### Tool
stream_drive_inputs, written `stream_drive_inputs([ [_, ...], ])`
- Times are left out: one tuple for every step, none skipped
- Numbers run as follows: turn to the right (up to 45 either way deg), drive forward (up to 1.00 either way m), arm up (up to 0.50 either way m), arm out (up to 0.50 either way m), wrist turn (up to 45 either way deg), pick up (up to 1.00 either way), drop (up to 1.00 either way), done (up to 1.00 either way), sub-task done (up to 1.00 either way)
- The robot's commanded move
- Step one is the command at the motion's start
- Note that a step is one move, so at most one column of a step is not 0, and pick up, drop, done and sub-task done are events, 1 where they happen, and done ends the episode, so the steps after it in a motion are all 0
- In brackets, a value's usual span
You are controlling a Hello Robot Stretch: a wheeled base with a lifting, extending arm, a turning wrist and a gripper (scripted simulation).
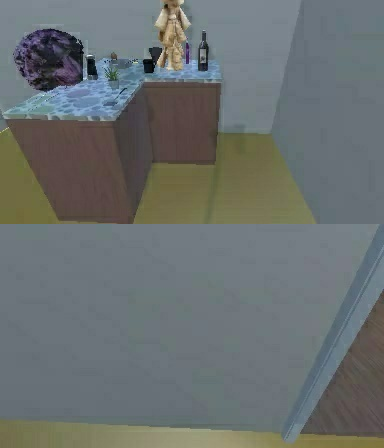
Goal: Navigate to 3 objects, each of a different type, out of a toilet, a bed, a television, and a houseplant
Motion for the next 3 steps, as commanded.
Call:
stream_drive_inputs([
  [6.0,0.0,0.0,0.0,0.0,0.0,0.0,0.0,0.0],
  [0.0,0.65,0.0,0.0,0.0,0.0,0.0,0.0,0.0],
  [-45.0,0.0,0.0,0.0,0.0,0.0,0.0,0.0,0.0],
])
